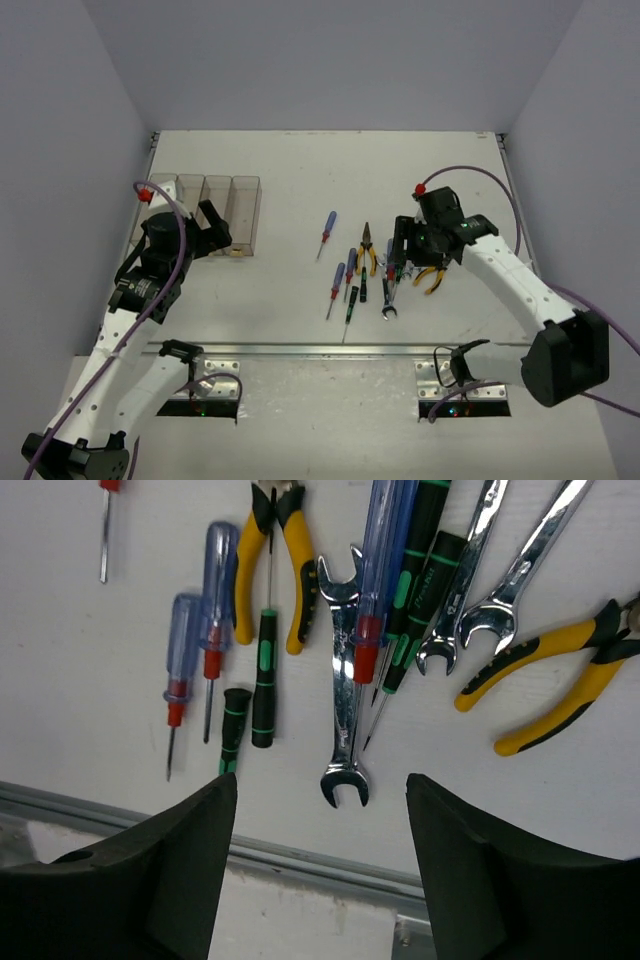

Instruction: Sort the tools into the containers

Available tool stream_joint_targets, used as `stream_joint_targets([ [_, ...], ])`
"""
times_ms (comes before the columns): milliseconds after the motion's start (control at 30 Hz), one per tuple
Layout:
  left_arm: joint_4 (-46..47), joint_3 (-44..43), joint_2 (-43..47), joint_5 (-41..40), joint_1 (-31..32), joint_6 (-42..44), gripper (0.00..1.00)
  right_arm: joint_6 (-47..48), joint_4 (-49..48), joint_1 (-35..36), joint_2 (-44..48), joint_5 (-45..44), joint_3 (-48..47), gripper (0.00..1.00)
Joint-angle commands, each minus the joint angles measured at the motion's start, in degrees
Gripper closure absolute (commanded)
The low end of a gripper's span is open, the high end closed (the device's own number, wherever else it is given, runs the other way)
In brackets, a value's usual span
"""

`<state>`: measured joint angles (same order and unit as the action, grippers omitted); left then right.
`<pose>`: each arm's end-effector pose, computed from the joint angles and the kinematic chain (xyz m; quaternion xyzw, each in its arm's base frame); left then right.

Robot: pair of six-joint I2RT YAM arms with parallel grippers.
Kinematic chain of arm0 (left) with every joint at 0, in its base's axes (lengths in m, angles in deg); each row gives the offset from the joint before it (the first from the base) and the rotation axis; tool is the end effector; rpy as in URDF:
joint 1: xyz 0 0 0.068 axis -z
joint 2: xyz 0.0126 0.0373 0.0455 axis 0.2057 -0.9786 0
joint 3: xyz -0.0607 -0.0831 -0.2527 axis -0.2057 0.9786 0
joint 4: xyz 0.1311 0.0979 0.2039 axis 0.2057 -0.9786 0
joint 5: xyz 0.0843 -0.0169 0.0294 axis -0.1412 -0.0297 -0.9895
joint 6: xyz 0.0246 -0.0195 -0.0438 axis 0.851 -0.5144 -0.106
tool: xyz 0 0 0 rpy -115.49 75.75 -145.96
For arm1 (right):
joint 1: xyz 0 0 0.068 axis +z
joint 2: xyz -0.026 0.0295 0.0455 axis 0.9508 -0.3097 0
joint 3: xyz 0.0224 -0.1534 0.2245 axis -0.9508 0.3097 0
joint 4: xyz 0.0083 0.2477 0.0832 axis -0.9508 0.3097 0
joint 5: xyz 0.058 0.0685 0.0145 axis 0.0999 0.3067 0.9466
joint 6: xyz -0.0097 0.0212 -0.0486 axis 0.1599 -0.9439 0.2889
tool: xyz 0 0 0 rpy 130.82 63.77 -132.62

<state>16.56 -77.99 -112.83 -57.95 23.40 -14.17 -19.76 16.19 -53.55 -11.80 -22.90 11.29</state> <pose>0.1508 -0.0212 0.3162 -0.1421 0.8340 -0.0398 0.5316 0.2266 0.0776 0.2519 0.1021 0.9556 0.1426 0.2366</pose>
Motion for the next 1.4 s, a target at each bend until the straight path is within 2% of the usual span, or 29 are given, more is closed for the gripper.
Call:
stream_joint_targets([
  [0, 2.66, -0.43, -0.07, 1.48, -0.64, 0.61, 0.00, -1.82, -3.43, 4.16, -5.85, -9.45, -3.99, 0.37],
  [200, 2.83, -0.34, 0.08, 2.31, -0.72, 0.78, 0.00, -2.72, -4.56, 6.08, -18.27, -14.08, -7.89, 0.47],
  [700, 3.09, -0.16, 0.03, 2.69, -0.63, 0.96, 0.00, -2.82, -9.32, 6.41, -30.83, -13.44, -9.63, 0.63],
  [967, 3.01, -0.16, 0.03, 2.83, -0.63, 0.96, 0.00, -3.29, -10.80, 6.38, -34.02, -13.94, -9.60, 0.69],
  [1100, 3.05, -0.16, -0.06, 2.83, -0.63, 0.96, 0.00, -3.72, -11.06, 6.43, -35.57, -14.34, -9.43, 0.77],
  [1167, 3.09, -0.16, -0.06, 2.83, -0.63, 0.96, 0.00, -4.05, -11.31, 6.38, -35.21, -14.60, -8.95, 0.85],
  [1367, 2.97, -0.89, -0.90, 3.61, -0.63, 1.03, 0.00, -4.12, -9.64, 6.47, -30.88, -14.84, -9.18, 0.97],
])
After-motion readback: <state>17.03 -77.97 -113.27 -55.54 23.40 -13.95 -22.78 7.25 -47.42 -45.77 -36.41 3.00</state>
